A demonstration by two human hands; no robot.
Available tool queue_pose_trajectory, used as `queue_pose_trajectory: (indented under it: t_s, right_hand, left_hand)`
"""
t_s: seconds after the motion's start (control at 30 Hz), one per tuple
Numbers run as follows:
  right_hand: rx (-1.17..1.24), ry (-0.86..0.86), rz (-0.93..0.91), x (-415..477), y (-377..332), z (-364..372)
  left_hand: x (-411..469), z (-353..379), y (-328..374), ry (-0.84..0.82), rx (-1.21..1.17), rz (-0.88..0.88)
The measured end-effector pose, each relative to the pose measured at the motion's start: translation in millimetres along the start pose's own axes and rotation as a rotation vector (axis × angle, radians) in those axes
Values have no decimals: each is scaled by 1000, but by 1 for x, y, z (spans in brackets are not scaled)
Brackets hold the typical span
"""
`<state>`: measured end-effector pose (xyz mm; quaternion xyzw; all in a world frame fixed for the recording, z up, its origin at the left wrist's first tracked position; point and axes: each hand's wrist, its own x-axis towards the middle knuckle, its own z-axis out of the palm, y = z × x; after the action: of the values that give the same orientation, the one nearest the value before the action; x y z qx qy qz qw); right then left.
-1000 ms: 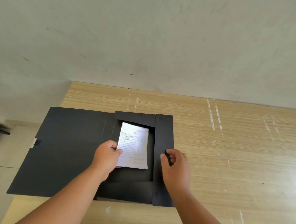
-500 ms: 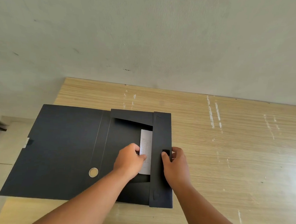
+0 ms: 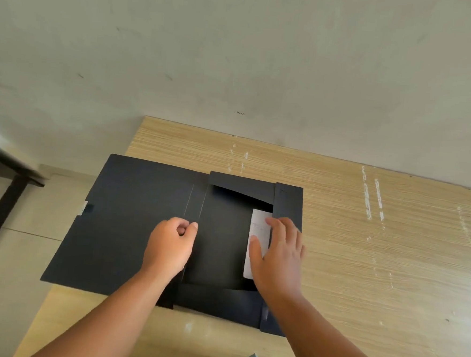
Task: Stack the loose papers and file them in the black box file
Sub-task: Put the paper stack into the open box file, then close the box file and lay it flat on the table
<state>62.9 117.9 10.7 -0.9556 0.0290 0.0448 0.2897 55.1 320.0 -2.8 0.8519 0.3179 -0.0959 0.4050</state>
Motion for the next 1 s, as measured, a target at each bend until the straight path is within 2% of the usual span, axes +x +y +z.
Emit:
queue_pose_trajectory:
  t_s: [0.1, 0.17, 0.37, 0.5, 0.6, 0.77, 0.9, 1.0]
  right_hand:
    - [67, -251, -129, -3, -42, 27]
    - [67, -384, -186, -7, -68, 48]
    - [37, -653, -312, -16, -124, 99]
    - [71, -728, -280, -23, -141, 122]
    - [130, -730, -159, -26, -149, 130]
    - [313, -719, -30, -29, -165, 131]
    - [481, -714, 90, -33, -182, 120]
    - [649, -718, 173, -31, -195, 99]
  left_hand:
    - [9, -34, -42, 239, 59, -88]
    - [12, -55, -67, 316, 118, -176]
    - [17, -94, -131, 331, 96, -341]
    - [10, -111, -142, 337, -34, -394]
    - [0, -127, -142, 366, -153, -355]
    - [-20, -156, -141, 388, -450, -185]
    - [-31, -171, -123, 170, -919, -86]
    - [-41, -170, -99, 94, -1093, 41]
